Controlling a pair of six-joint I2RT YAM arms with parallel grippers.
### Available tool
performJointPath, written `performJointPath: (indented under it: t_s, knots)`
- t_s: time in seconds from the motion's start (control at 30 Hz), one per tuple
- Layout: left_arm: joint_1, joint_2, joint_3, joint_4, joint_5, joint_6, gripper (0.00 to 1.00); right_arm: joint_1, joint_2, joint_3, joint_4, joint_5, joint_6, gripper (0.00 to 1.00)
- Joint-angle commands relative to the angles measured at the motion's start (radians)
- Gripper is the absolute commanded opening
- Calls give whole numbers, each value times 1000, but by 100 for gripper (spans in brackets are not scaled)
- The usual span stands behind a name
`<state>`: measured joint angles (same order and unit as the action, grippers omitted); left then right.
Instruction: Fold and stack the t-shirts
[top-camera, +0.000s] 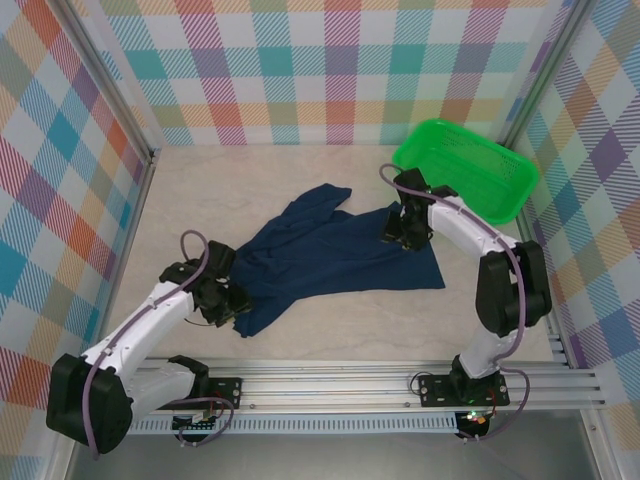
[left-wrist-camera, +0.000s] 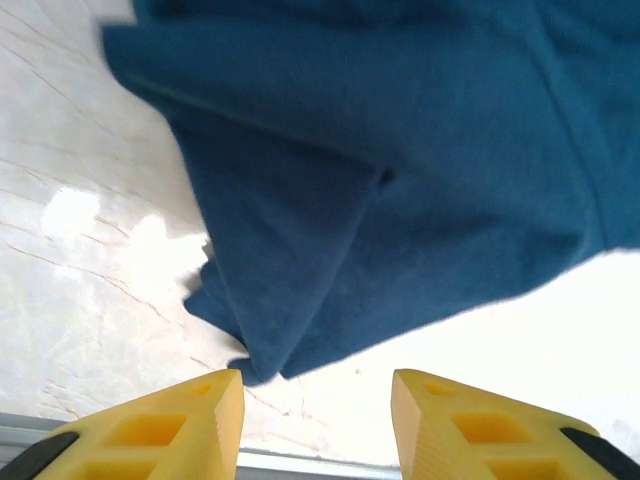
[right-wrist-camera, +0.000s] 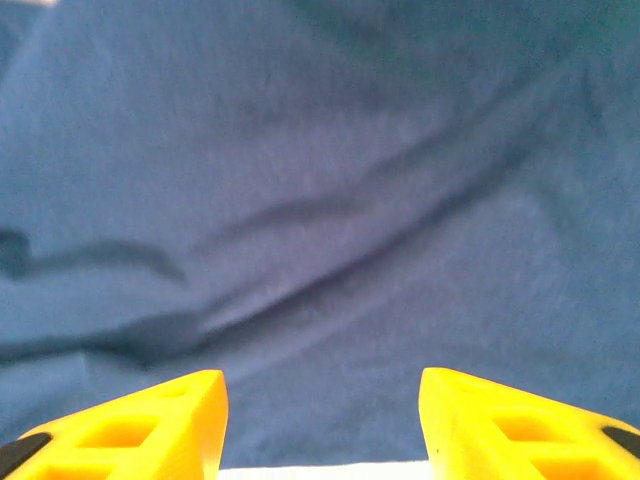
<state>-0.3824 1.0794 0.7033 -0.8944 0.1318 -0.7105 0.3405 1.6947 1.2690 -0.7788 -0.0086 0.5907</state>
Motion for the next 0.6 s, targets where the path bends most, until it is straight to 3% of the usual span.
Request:
performJointPath:
  t_s: [0.0, 0.33, 0.57]
  knots:
    - [-58, 37, -4, 7, 1, 8, 40, 2, -80, -74, 30, -108, 29, 56]
    - [-187, 105, -10, -70, -182, -37, 37, 2, -172, -129, 4, -133, 38, 57]
    - [-234, 148, -38, 3, -188, -60, 36, 1, -181, -138, 16, -145, 51, 57]
